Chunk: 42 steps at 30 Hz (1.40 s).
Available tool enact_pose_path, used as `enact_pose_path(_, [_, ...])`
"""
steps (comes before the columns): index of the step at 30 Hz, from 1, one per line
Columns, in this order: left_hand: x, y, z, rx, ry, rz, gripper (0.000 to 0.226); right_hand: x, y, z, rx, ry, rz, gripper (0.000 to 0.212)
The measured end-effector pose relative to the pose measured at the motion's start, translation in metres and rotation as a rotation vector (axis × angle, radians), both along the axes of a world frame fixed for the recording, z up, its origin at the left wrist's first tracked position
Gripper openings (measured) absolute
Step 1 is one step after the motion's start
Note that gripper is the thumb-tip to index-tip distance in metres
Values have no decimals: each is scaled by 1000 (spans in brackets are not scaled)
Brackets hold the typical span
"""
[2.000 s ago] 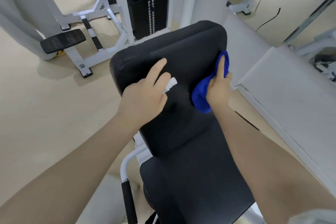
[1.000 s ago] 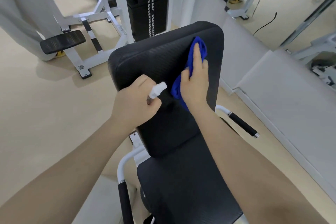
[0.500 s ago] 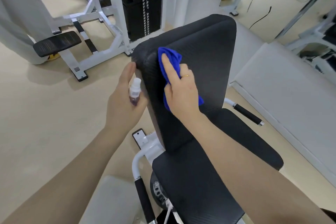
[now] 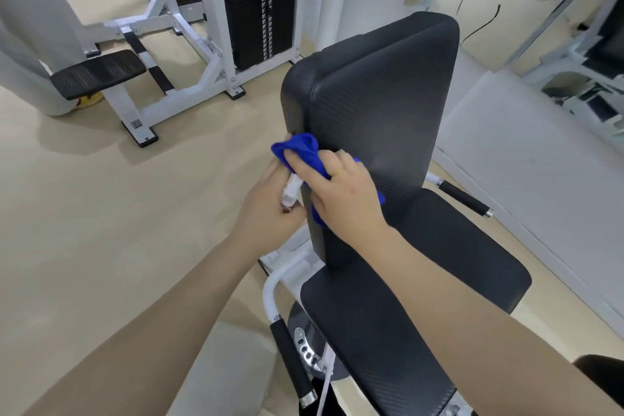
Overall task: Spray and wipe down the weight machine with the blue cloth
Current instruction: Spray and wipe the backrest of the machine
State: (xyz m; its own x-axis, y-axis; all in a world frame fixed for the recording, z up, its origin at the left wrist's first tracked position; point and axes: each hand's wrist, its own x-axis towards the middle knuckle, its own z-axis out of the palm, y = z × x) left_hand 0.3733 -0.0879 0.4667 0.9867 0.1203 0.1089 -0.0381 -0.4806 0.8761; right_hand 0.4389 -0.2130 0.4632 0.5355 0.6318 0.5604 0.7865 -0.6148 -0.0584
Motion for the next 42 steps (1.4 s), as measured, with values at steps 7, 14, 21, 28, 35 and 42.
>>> enact_pose_path(7, [-8, -2, -11, 52, -20, -42, 84, 31, -18, 5, 314, 254, -400, 66])
enact_pose_path(14, [-2, -18, -23, 39, -63, -7, 84, 13, -3, -14, 426, 264, -319, 68])
enact_pose_path(21, [3, -31, -35, 55, -106, 80, 86, 55, -43, -11, 409, 298, -309, 64])
enact_pose_path(28, [-4, -39, -39, 145, -122, 310, 61, 25, -32, -42, 209, 52, -70, 62])
enact_pose_path(35, [-7, -70, -25, 214, -180, 380, 35, 61, -47, -46, 149, -106, 6, 60])
enact_pose_path(42, [-6, -73, -47, 203, 13, 506, 62, 40, -50, -63, 455, 381, -358, 66])
